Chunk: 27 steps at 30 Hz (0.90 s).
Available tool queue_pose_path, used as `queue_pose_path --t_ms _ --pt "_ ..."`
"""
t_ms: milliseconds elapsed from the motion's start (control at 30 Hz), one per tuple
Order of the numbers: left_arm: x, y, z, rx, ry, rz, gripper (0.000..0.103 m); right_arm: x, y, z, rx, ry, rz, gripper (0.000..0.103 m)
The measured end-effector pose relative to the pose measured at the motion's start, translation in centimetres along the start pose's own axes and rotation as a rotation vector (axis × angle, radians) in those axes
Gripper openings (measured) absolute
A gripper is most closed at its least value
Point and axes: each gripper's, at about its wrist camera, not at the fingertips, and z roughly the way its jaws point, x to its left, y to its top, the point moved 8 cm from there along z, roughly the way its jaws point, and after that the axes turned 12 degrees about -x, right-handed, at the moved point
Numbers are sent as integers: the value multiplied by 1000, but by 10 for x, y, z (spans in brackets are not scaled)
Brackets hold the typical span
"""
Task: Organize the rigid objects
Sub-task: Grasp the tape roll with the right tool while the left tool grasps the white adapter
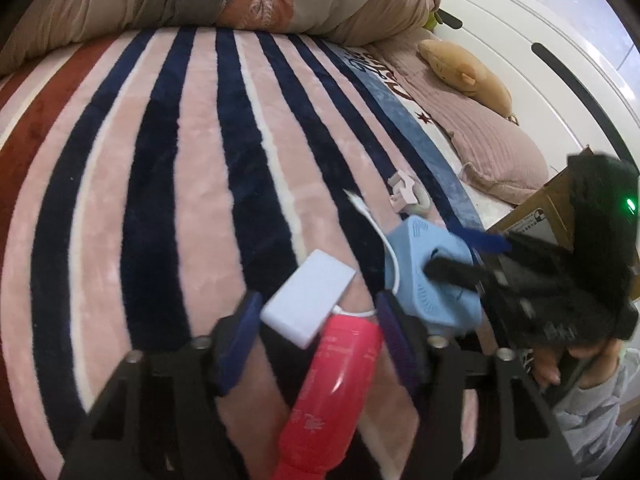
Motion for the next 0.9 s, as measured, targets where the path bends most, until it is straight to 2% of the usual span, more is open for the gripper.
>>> queue_pose_path --t_ms 100,200,267,300,367,467,600,667,700,900 --pt "3 1 -1 -6 -8 -17 50 10 -9 -9 20 8 -32 68" --pt "6 4 -4 -17 -3 -24 45 5 1 -16 -40 -74 -15 67" --pt "11 6 -9 -31 19 -18 28 0 15 -18 -99 -141 -18 67" --pt "14 6 -10 -30 37 -10 26 -3 21 -17 -119 -161 -8 67" --pt "22 5 -11 -30 61 -5 26 -15 28 -5 -117 -213 16 67" --pt "24 1 -13 -9 17 2 29 -31 27 13 -87 -267 46 64" --pt "16 -6 -13 15 0 101 35 -34 22 25 -62 -249 68 63" --pt "14 -5 -10 12 6 113 35 -38 21 29 -48 -246 71 42" --pt "12 -3 -8 6 6 121 35 -39 21 32 -41 -240 70 39" --pt "5 1 4 -27 46 184 31 -32 20 31 -62 -231 38 38"
